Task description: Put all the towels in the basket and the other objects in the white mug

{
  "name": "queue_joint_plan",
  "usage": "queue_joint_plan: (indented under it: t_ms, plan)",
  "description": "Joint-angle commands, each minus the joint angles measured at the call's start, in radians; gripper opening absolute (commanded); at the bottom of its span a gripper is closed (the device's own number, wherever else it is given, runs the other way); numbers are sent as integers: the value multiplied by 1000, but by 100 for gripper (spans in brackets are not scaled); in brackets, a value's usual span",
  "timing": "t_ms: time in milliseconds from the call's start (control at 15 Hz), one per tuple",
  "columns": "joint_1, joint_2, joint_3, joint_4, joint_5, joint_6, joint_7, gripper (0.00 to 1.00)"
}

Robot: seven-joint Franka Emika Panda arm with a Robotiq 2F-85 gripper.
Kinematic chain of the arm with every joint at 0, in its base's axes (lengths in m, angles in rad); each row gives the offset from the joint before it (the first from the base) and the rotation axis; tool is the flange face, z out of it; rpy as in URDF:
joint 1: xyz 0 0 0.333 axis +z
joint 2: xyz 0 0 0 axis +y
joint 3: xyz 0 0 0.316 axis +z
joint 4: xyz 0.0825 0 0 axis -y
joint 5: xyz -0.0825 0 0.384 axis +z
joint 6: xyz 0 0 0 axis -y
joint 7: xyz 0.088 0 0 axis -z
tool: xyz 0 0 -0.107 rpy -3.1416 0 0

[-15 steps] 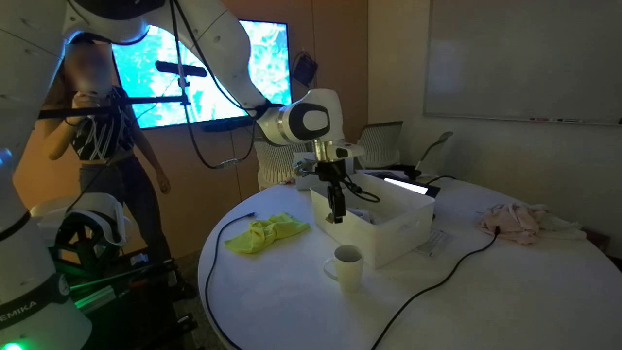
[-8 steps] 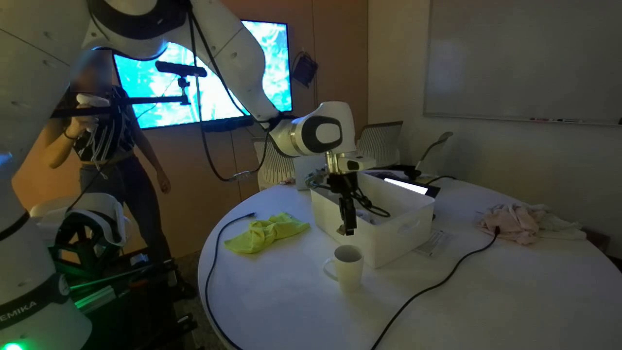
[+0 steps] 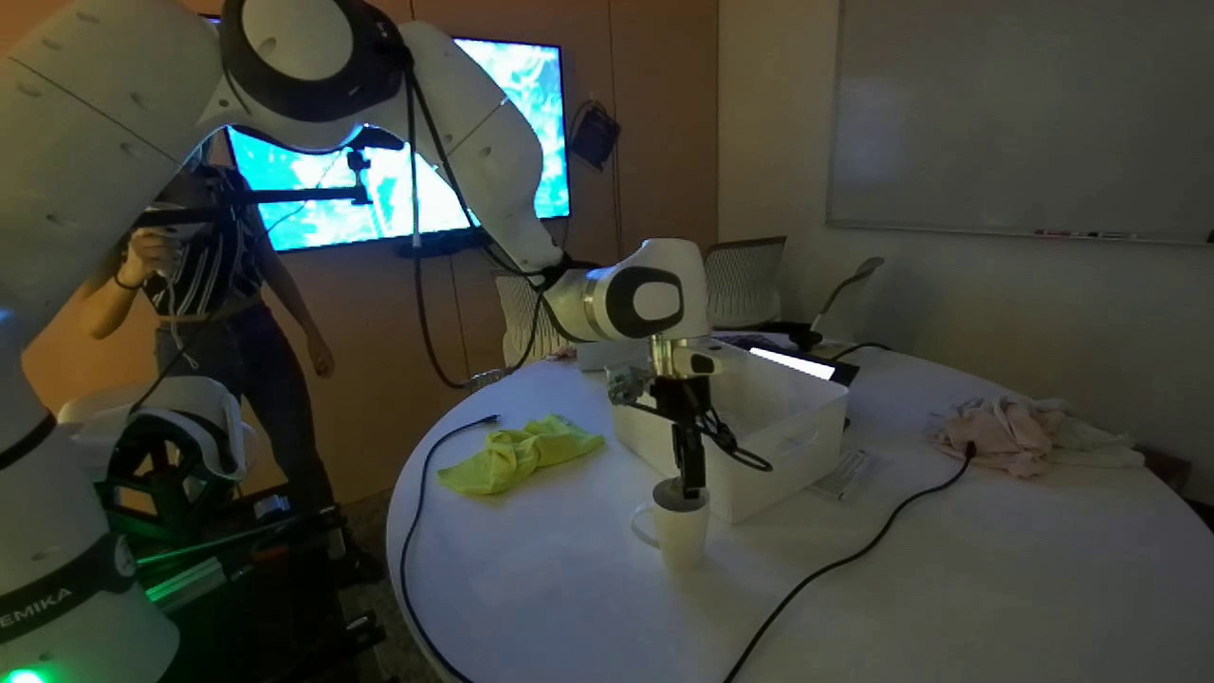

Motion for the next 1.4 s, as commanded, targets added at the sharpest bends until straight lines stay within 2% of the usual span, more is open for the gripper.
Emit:
queue_joint_plan:
  t_ms: [0,1333]
  plan:
    - [-6,46,-6,53,17,-3,4,3]
    - [38,-19,-39,17,-11,6,33,4]
